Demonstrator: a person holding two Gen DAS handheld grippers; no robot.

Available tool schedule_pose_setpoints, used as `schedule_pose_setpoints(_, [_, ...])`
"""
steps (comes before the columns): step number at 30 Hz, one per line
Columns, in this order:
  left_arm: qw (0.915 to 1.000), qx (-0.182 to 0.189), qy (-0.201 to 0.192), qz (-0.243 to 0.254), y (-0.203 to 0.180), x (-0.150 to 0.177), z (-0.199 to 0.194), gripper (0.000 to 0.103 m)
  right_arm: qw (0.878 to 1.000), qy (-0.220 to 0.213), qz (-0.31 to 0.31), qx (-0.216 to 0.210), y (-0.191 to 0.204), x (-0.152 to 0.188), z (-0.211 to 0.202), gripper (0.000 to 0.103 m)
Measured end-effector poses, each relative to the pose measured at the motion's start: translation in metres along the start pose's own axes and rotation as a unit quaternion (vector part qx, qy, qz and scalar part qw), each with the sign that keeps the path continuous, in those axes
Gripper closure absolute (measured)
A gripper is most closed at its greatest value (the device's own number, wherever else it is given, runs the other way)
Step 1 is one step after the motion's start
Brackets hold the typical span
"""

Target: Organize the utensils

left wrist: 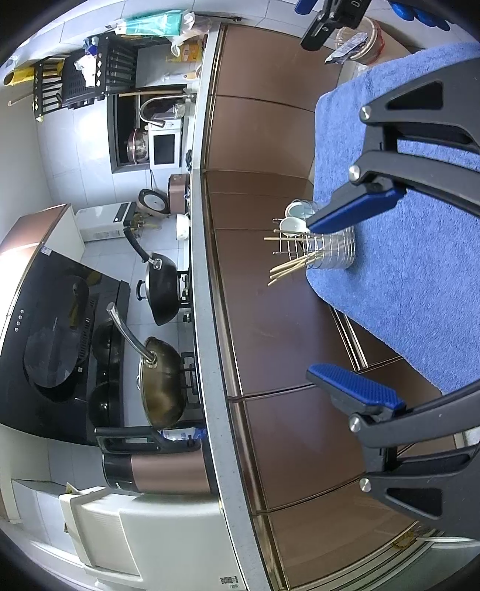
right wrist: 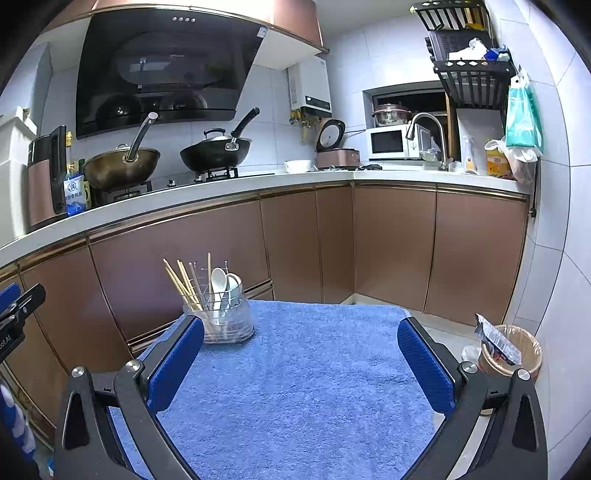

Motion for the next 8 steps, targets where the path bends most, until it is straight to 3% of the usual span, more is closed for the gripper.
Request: schedule_pose_setpoints(8, [1.0000,0.000,-0.001,0.000,0.0012,-0.0023,0.0005,0.032,1.000,-0.003,0.000,0.001,-0.0015,-0.0020,-0.0002,0.000])
Point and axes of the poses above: each gripper's, at about its wrist camera, not at the fingertips, and z roughly the way its jaws point, y to its left, x to its underside, the point moved 5 cm from there along z, roughly the way its jaws point, and after that the axes turned 5 degrees about -y, right-handed, at the moved point
